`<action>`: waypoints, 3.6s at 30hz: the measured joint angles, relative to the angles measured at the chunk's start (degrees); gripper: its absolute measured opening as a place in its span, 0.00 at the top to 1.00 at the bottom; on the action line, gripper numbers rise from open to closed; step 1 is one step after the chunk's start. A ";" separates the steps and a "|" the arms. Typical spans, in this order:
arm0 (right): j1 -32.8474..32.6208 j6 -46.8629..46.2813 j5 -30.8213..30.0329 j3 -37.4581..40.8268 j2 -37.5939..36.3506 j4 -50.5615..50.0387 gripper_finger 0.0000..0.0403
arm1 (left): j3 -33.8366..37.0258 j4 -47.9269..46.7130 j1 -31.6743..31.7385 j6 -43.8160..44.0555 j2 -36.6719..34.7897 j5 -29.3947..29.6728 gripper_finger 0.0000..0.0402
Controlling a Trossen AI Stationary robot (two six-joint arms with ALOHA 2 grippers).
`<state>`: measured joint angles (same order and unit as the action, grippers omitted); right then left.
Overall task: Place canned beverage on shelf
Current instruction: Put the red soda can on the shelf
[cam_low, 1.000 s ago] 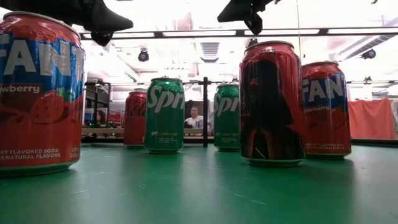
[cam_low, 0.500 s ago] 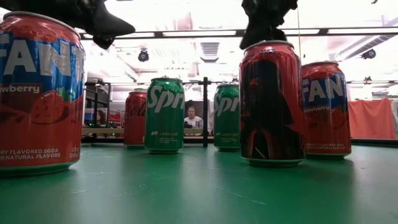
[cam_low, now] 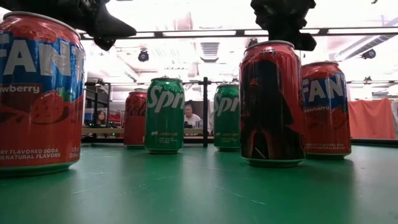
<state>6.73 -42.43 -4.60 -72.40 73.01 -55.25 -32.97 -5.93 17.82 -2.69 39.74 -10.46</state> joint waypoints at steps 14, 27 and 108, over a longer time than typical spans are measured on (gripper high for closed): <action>-1.78 4.98 -0.40 -7.61 12.91 -4.92 0.98 | 0.00 0.51 0.00 0.21 0.49 0.00 1.00; -1.07 7.14 -4.63 -12.48 14.31 -10.59 0.98 | 0.02 0.34 0.00 0.24 0.49 0.00 1.00; 6.92 5.01 -5.53 -11.00 22.82 -12.62 0.30 | 0.13 0.98 0.00 -0.28 1.44 1.05 1.00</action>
<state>13.65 -37.42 -10.13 -83.40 95.83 -67.87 -32.84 -4.95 17.82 -2.97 41.19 -9.41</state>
